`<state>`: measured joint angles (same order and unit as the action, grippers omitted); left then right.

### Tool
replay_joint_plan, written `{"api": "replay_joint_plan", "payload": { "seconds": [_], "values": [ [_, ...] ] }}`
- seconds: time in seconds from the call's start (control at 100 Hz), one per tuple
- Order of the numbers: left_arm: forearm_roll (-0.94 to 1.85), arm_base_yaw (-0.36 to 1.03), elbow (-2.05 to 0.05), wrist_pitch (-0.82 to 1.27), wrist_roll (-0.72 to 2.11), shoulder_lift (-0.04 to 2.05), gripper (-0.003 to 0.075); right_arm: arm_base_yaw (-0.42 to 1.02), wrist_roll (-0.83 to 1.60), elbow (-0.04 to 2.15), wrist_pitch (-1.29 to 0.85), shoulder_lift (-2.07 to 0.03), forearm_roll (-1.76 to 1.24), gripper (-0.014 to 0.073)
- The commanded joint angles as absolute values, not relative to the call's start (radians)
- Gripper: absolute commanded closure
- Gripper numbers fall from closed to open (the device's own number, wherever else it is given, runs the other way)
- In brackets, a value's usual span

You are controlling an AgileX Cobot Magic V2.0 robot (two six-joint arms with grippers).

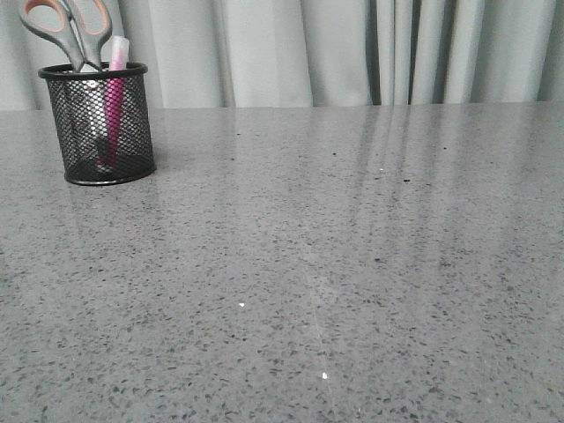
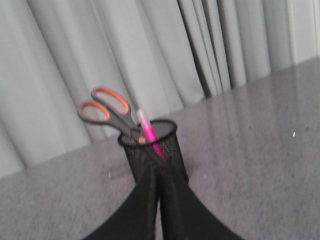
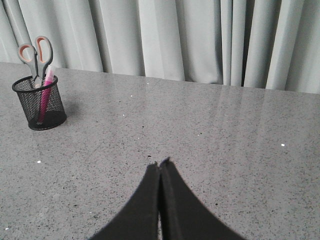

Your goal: Put pen and scissors into bin

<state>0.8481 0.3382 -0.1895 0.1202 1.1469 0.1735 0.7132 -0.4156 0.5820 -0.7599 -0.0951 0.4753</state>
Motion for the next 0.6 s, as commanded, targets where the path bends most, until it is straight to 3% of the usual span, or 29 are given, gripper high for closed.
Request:
{"api": "replay_joint_plan", "payload": {
  "seconds": [0.0, 0.11, 0.37, 0.59],
  "values": [
    [0.441, 0.268, -0.17, 0.123, 0.69, 0.185, 0.0739, 0.713, -0.407, 0.604, -0.697, -0.109, 0.5, 0.0662],
    [0.227, 0.157, -0.105, 0.118, 0.42, 0.175, 0.0739, 0.713, -0.407, 0.604, -0.697, -0.109, 0.5, 0.0662],
    [0.174, 0.059, 0.048, -0.008, 0.286, 0.065, 0.0739, 0.713, -0.407, 0.604, -0.697, -0.109, 0.5, 0.0662],
    [0.049, 0.03, 0.046, 0.236, 0.103, 0.0, 0.0739, 0.713, -0.407, 0.604, -0.698, -0.109, 0.5, 0.0662]
  ]
}}
